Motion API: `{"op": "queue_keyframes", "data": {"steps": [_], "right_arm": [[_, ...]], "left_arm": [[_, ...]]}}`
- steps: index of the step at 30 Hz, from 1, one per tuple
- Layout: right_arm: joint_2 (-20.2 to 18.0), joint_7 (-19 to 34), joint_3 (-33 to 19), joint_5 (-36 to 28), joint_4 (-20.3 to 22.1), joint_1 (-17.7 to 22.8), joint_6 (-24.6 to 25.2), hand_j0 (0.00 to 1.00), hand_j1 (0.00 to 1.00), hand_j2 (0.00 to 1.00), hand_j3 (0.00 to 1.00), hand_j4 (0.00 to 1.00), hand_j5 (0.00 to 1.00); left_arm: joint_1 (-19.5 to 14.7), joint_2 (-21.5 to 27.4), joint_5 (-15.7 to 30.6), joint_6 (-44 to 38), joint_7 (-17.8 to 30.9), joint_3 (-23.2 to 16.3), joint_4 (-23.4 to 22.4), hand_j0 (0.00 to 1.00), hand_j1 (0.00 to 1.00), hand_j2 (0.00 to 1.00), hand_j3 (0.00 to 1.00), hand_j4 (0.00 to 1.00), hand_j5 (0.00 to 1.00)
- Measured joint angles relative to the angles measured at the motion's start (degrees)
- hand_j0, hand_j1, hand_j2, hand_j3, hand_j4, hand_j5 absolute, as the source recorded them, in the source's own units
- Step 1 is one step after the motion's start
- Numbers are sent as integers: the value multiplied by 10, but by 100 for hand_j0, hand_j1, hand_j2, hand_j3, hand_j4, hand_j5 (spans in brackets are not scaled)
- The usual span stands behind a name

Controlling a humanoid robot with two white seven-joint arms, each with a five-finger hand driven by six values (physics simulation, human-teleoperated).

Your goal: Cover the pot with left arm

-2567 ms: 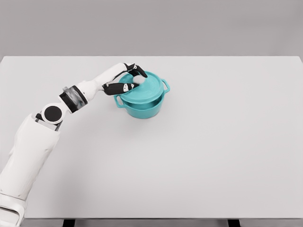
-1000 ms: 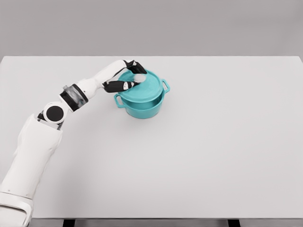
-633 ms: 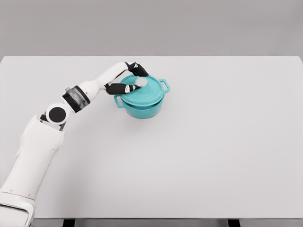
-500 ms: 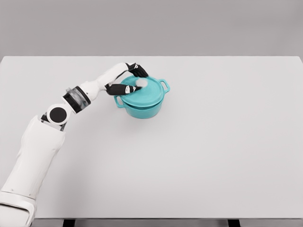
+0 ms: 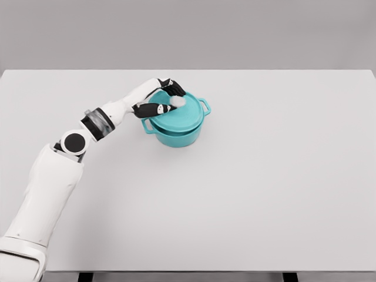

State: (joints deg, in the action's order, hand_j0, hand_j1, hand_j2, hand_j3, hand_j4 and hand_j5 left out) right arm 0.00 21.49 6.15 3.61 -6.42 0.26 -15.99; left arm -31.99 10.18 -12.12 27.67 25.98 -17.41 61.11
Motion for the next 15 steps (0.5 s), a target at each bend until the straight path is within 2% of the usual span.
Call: {"op": "queue_keyframes", "data": {"steps": [1, 2, 4, 15], "right_arm": [[0, 0, 0, 0, 0, 0, 0, 100, 100, 100, 100, 100, 100], [0, 0, 0, 0, 0, 0, 0, 100, 100, 100, 100, 100, 100], [0, 0, 0, 0, 0, 0, 0, 100, 100, 100, 100, 100, 100], [0, 0, 0, 0, 0, 0, 0, 100, 100, 100, 100, 100, 100]], "left_arm": [[0, 0, 0, 1, 0, 0, 0, 59, 59, 59, 59, 59, 59], [0, 0, 0, 1, -1, 0, 0, 71, 71, 71, 71, 71, 71], [0, 0, 1, 1, -1, 0, 0, 77, 77, 77, 77, 77, 77], [0, 3, 4, 1, -1, 2, 0, 80, 80, 80, 80, 80, 80]]}}
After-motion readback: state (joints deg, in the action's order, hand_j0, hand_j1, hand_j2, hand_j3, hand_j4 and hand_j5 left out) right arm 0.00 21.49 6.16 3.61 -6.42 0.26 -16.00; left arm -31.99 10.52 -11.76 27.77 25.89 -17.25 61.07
